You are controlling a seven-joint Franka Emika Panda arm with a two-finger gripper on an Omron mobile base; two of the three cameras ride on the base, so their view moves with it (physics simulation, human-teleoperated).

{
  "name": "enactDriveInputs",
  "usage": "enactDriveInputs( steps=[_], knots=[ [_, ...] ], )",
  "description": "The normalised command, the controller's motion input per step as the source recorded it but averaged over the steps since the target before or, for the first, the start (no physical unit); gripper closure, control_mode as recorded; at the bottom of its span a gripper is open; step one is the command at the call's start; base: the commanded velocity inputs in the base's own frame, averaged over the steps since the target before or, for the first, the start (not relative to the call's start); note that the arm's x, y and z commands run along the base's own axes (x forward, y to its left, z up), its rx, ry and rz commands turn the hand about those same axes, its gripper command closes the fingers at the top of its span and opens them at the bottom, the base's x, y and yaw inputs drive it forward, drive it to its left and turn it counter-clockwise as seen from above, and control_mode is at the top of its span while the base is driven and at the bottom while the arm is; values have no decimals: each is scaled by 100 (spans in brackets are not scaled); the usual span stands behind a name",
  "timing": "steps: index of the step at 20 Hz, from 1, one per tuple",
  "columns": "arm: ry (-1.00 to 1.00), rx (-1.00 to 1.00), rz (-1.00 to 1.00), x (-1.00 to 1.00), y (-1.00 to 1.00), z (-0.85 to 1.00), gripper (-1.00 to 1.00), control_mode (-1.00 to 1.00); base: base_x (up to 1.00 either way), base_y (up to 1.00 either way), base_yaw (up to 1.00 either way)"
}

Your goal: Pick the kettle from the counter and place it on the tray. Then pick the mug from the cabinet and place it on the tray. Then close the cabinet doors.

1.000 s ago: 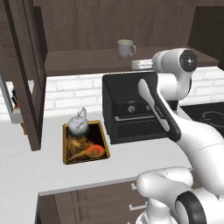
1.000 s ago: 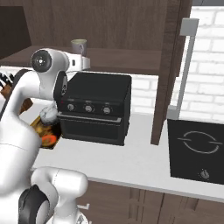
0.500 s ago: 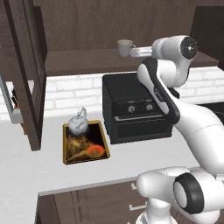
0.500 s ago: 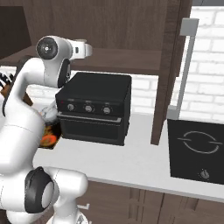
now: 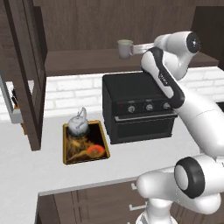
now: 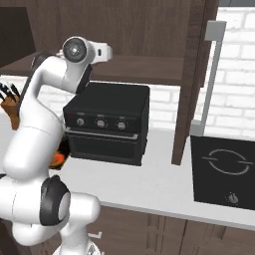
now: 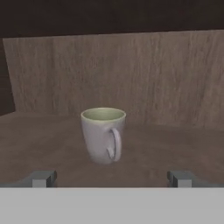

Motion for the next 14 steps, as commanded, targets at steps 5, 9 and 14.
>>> enactDriveInputs(
  steps=[5,9,14],
  knots=[
    [0,0,7,34,-13,0,-100,-100,0,0,0],
    [2,0,3,39,-1,0,-100,-100,0,0,0],
    [4,0,0,44,3,0,-100,-100,0,0,0]
  ],
)
